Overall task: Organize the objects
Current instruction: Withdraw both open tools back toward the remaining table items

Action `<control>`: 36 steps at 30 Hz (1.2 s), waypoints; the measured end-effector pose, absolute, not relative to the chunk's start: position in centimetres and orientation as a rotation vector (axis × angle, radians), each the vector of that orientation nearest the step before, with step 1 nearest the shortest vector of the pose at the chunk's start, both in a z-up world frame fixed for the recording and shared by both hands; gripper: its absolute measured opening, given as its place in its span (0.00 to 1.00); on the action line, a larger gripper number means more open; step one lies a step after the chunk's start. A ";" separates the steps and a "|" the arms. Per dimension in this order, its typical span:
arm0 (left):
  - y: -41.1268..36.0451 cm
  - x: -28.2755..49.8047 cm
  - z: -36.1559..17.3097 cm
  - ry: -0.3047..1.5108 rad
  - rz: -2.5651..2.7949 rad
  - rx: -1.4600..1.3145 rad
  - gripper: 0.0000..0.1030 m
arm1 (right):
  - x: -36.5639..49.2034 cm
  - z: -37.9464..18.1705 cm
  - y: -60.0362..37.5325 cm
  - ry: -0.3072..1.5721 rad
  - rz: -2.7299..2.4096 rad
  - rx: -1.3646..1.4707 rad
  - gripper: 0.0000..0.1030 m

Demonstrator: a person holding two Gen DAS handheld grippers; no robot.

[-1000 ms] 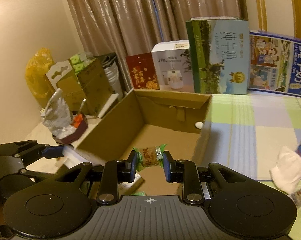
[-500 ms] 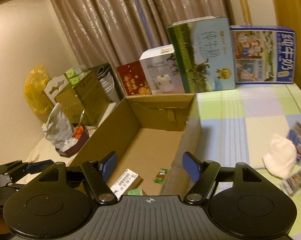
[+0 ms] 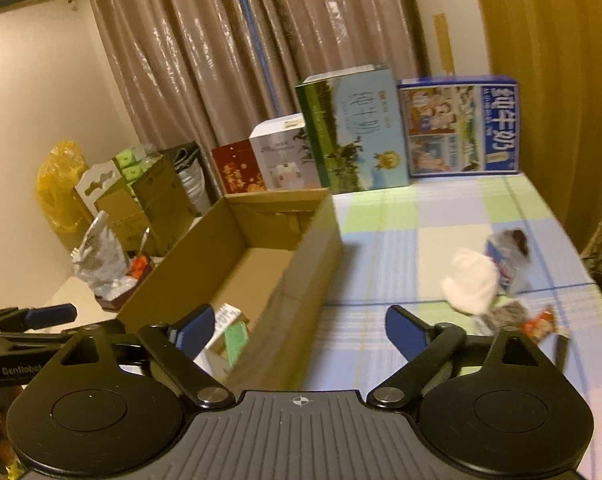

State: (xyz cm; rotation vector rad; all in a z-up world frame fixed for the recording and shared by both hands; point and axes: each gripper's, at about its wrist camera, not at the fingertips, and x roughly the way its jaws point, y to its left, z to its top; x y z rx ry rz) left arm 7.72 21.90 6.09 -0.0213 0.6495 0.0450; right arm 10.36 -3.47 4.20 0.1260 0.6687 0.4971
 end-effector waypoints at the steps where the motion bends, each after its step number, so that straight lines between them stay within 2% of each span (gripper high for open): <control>1: 21.4 7.2 6.2 0.647 0.043 -0.021 0.83 | 9.8 4.3 -3.9 0.665 0.494 0.120 0.91; 10: 16.3 3.9 6.8 0.626 0.008 -0.033 0.99 | 5.2 4.7 -8.2 0.644 0.444 0.057 0.98; 36: 7.0 2.5 5.8 0.635 -0.157 -0.061 0.99 | 1.9 2.4 -20.5 0.663 0.170 0.115 0.98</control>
